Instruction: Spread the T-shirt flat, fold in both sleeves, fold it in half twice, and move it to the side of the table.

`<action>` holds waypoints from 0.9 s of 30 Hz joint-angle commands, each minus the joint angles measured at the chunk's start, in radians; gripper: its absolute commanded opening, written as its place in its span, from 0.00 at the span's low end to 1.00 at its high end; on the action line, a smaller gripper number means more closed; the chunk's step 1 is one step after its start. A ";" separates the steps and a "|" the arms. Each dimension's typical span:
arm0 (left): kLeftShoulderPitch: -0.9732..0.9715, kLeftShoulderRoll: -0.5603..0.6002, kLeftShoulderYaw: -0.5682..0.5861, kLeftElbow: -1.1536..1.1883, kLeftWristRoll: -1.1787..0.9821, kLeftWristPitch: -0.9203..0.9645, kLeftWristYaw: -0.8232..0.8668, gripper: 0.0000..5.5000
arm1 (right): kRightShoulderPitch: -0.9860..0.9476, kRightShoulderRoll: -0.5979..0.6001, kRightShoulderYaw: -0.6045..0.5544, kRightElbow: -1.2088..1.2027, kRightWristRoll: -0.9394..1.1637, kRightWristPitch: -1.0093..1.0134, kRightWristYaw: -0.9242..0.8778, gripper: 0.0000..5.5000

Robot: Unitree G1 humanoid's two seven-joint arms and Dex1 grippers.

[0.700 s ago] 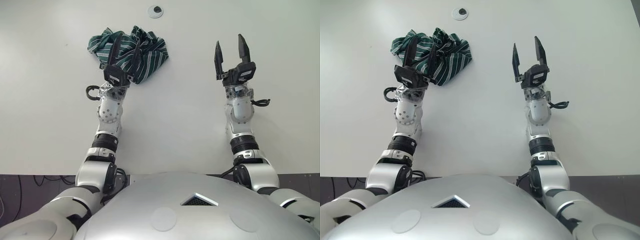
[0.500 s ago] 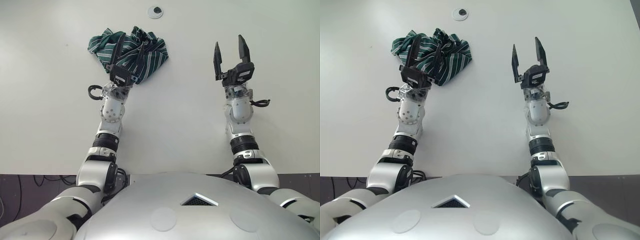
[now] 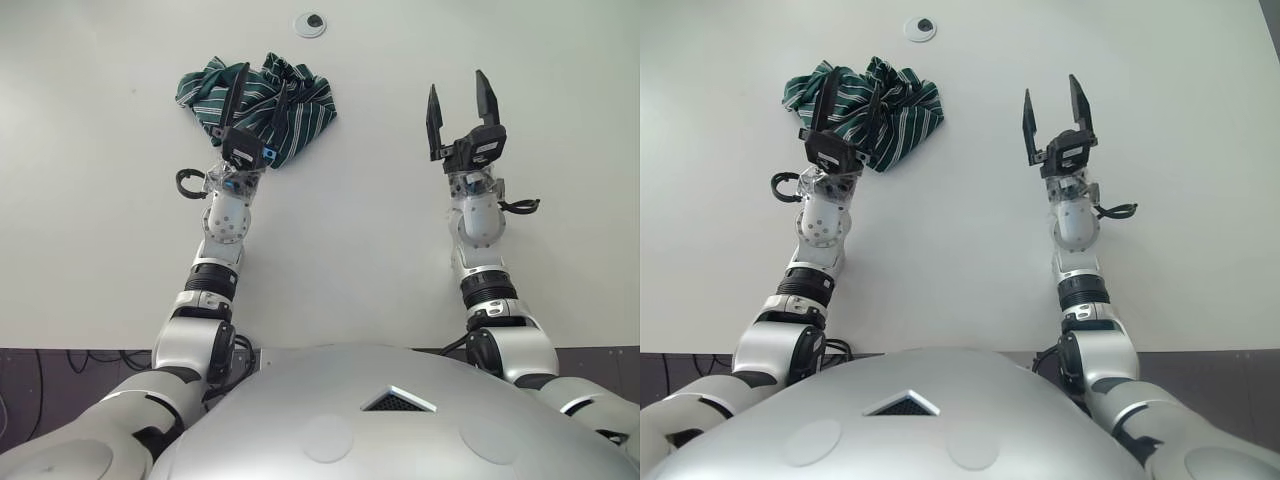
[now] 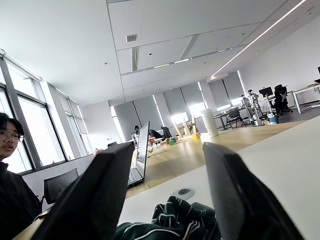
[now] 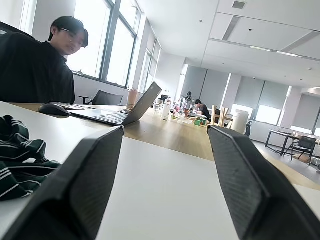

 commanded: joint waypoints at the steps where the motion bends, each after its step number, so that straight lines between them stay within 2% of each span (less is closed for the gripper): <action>1: 0.034 0.007 -0.002 0.033 0.020 -0.008 0.009 0.45 | 0.012 -0.006 -0.001 0.014 -0.004 0.011 -0.003 0.56; 18: 0.032 0.007 -0.003 0.032 0.015 0.009 0.011 0.45 | 0.010 -0.007 0.000 0.018 -0.003 0.012 0.002 0.56; 23: 0.034 0.025 0.080 -0.096 -0.148 0.315 -0.040 0.45 | -0.007 -0.001 0.001 0.052 -0.019 0.013 -0.015 0.56; 27: 0.050 0.115 0.064 -0.214 -0.084 0.550 -0.089 0.45 | -0.021 0.001 -0.002 0.075 -0.026 0.008 -0.035 0.56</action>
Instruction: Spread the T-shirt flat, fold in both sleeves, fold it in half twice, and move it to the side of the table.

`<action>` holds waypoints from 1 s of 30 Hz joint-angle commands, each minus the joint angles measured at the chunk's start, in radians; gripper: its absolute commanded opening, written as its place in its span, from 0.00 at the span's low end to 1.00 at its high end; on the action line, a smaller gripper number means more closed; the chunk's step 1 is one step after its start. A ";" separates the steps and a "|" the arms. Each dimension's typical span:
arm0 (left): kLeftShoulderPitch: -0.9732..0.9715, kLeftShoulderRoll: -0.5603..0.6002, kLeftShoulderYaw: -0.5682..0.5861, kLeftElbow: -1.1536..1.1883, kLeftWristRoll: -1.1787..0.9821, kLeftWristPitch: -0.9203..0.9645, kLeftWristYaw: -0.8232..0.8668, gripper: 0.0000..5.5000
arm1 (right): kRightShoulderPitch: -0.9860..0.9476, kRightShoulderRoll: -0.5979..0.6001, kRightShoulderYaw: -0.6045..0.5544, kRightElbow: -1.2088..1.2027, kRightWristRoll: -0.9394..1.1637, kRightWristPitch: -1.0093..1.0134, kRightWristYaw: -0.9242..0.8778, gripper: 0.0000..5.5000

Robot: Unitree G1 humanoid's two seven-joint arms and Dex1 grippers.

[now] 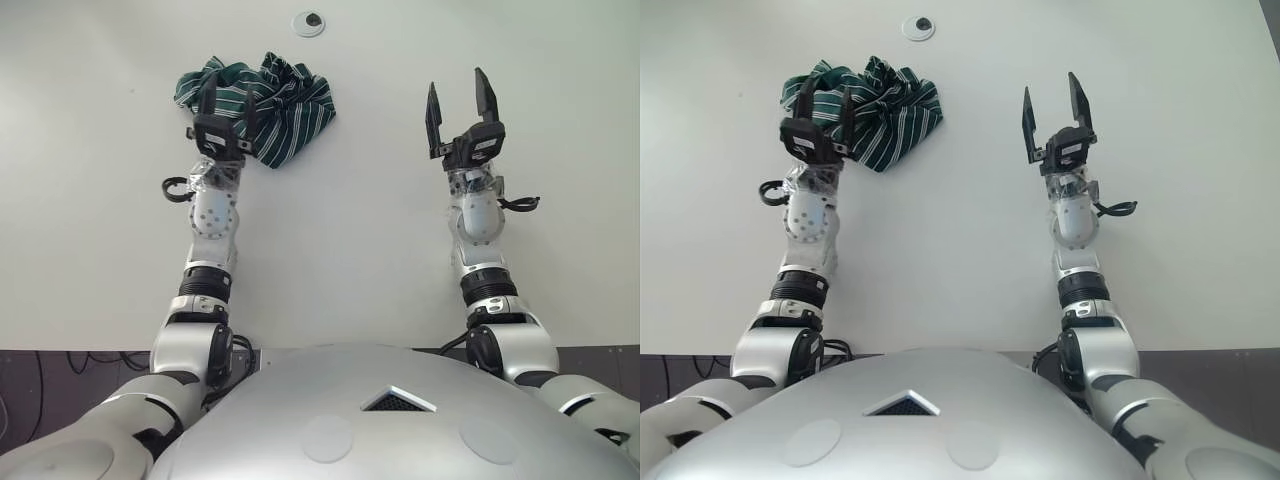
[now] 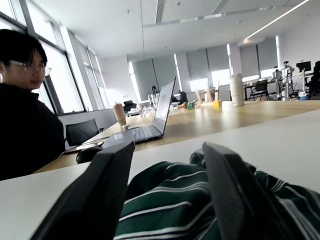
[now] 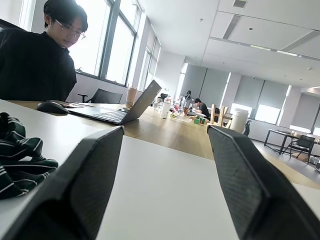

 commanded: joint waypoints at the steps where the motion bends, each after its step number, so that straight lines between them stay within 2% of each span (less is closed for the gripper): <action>1: 0.003 0.100 -0.023 -0.084 0.096 0.214 -0.029 0.45 | 0.002 0.002 -0.001 0.044 -0.016 0.003 -0.019 0.56; 8: 0.021 0.137 -0.113 -0.100 0.205 0.381 -0.096 0.45 | -0.025 -0.003 -0.001 0.079 -0.017 -0.004 -0.034 0.56; 15: 0.196 0.148 -0.276 -0.408 0.064 0.492 -0.441 0.45 | -0.020 -0.025 -0.022 -0.027 0.072 0.045 0.027 0.56; 18: 0.276 0.150 -0.329 -0.579 -0.053 0.568 -0.559 0.45 | 0.000 -0.052 -0.015 -0.134 0.149 0.125 0.130 0.56; 21: 0.324 0.161 -0.352 -0.700 -0.105 0.642 -0.601 0.45 | 0.052 -0.110 0.022 -0.307 0.242 0.271 0.292 0.56; 26: 0.360 0.172 -0.333 -0.785 -0.147 0.706 -0.606 0.45 | 0.160 -0.233 0.083 -0.635 0.405 0.543 0.528 0.56; 30: 0.400 0.211 -0.328 -0.842 -0.181 0.690 -0.651 0.45 | 0.194 -0.305 0.081 -0.784 0.501 0.705 0.638 0.56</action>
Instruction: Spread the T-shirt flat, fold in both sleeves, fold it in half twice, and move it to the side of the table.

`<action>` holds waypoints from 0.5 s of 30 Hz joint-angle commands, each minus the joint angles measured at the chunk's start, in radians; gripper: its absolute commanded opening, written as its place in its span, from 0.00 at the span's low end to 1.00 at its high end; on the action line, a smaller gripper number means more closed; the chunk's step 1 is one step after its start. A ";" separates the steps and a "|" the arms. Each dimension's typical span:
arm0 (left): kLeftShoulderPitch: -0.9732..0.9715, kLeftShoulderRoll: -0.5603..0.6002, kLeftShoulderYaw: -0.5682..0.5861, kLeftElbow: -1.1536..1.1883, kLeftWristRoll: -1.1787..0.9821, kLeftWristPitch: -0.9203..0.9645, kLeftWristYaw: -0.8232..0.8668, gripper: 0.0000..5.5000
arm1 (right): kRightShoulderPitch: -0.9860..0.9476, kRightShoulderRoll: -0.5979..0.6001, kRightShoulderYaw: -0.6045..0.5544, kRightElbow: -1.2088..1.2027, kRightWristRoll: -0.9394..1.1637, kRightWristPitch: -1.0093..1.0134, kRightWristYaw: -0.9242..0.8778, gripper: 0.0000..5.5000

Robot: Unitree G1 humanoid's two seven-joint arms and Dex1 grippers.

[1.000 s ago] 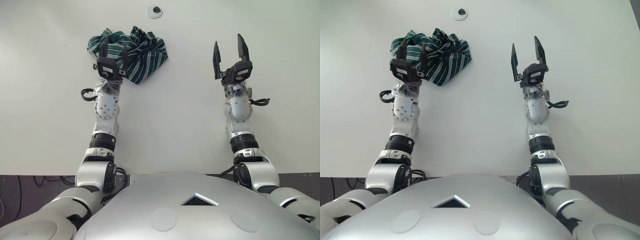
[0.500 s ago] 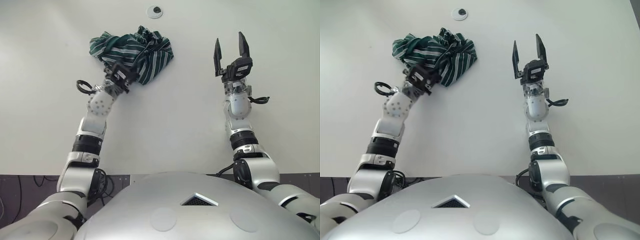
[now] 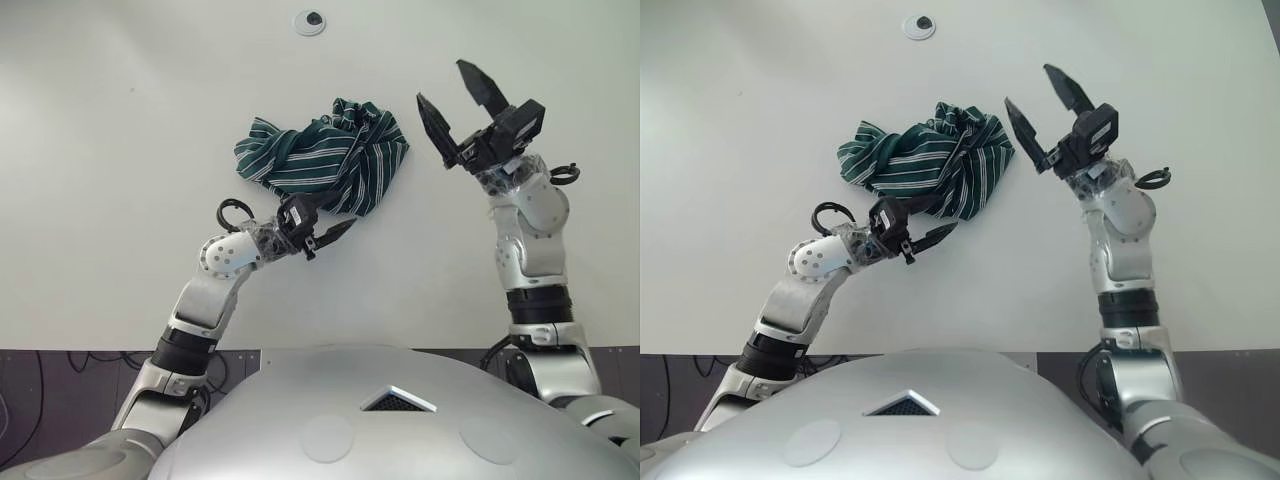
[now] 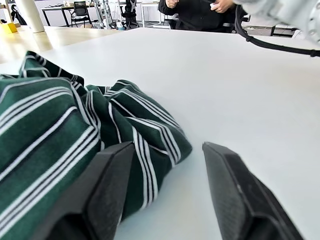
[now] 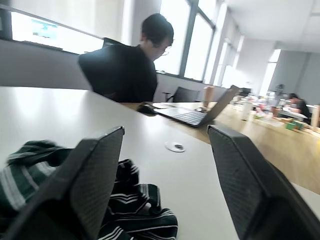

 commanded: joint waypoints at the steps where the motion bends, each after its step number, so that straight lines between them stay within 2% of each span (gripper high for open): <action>1: 0.041 0.057 0.024 -0.064 -0.038 -0.029 -0.057 0.45 | 0.018 -0.077 -0.003 -0.117 0.068 0.131 0.101 0.56; 4: 0.024 0.066 0.082 -0.060 -0.056 -0.044 -0.042 0.45 | 0.009 -0.098 -0.007 -0.108 0.039 0.160 0.129 0.56; 7: -0.020 0.077 0.171 -0.019 -0.023 -0.088 0.025 0.45 | -0.011 -0.083 0.037 -0.006 -0.090 0.137 0.106 0.56; 11: -0.001 0.095 0.259 0.062 0.097 -0.274 0.138 0.45 | -0.022 -0.031 0.093 0.085 -0.169 0.106 0.104 0.56; 15: -0.003 0.097 0.272 0.171 0.231 -0.419 0.245 0.45 | -0.026 -0.019 0.088 0.115 -0.183 0.088 0.100 0.56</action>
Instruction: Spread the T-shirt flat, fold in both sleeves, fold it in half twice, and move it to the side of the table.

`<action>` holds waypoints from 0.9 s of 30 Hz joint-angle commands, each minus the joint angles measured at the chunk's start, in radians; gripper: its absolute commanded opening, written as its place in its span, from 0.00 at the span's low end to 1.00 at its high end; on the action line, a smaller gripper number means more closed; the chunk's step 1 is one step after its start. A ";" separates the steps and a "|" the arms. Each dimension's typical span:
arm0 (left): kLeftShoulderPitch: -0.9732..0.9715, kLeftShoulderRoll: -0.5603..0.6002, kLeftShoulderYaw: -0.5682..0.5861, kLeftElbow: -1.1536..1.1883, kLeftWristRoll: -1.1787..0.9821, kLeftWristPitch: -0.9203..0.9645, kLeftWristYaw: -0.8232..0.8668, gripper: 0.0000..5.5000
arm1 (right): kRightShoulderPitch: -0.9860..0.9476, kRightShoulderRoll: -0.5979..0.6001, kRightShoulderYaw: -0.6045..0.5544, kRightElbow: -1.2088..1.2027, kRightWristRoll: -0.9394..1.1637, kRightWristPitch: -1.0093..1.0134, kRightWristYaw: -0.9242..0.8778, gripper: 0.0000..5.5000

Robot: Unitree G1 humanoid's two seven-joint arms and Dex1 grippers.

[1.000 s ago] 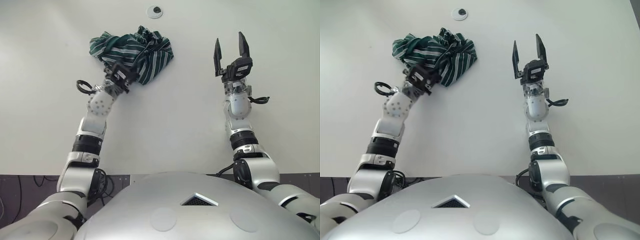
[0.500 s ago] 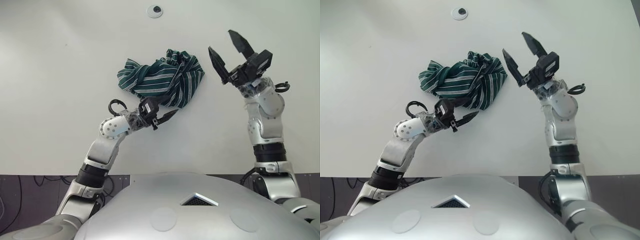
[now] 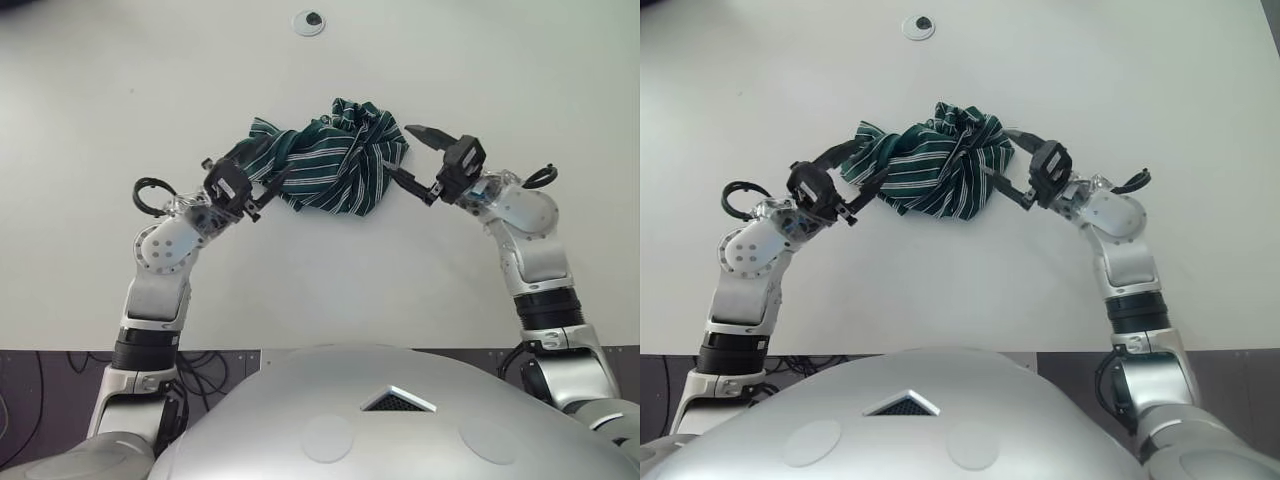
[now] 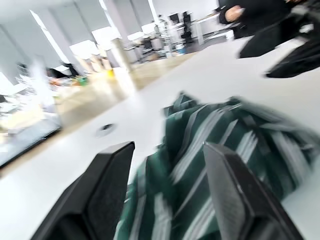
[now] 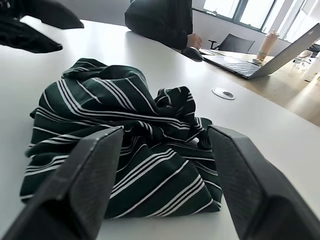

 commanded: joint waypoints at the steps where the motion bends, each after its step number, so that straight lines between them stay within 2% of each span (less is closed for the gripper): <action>1: -0.009 0.014 0.006 0.102 0.133 -0.104 0.095 0.45 | -0.017 0.005 -0.008 0.024 -0.016 -0.018 -0.003 0.56; 8: -0.032 0.019 -0.015 0.151 0.217 -0.099 0.141 0.45 | -0.021 0.009 -0.020 0.041 -0.020 -0.031 -0.016 0.56; 27: -0.027 0.028 -0.045 0.117 0.208 -0.044 0.108 0.45 | -0.019 0.020 -0.017 0.052 -0.030 -0.038 -0.038 0.56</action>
